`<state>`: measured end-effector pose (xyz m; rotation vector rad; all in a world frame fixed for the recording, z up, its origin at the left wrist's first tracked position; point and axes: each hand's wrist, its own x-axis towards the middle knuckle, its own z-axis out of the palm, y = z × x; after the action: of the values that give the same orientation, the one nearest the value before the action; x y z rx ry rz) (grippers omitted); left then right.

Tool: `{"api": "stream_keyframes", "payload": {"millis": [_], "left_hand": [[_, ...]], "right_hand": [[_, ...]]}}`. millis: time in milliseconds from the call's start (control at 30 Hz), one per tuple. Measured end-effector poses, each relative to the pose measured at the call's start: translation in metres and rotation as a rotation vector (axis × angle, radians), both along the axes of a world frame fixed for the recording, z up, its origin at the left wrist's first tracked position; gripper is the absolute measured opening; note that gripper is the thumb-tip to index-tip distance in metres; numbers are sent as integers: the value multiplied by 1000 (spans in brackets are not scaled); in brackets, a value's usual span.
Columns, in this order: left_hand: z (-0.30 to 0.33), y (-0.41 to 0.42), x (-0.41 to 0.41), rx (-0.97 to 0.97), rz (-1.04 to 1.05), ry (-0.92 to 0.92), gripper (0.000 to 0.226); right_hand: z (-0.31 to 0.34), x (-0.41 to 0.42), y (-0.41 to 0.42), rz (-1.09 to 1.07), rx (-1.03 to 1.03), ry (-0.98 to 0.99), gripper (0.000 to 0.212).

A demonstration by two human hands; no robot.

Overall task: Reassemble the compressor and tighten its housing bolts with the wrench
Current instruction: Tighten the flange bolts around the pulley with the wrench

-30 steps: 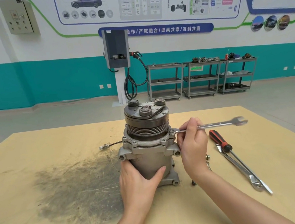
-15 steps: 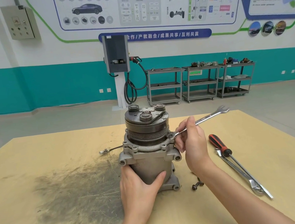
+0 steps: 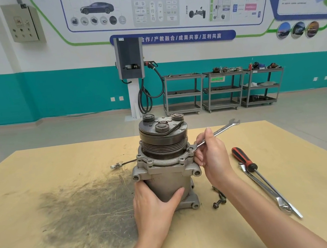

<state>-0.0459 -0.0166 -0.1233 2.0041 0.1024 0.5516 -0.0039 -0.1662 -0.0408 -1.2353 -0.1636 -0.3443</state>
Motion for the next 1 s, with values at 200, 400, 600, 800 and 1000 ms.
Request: {"api": "stream_keyframes", "payload": {"millis": [200, 400, 600, 800, 1000], "left_hand": [[1, -1, -1, 2, 4, -9, 92], [1, 0, 0, -5, -4, -6, 97], [2, 0, -1, -12, -10, -1, 95], [2, 0, -1, -14, -14, -10, 95], [2, 0, -1, -14, -15, -13, 97]], "right_hand": [[-12, -13, 13, -368, -281, -311, 38], [-5, -18, 22, -479, -514, -352, 40], [12, -8, 7, -163, -82, -8, 49], [12, 1, -3, 51, 70, 187, 46], [11, 3, -7, 156, 115, 253, 44]]}}
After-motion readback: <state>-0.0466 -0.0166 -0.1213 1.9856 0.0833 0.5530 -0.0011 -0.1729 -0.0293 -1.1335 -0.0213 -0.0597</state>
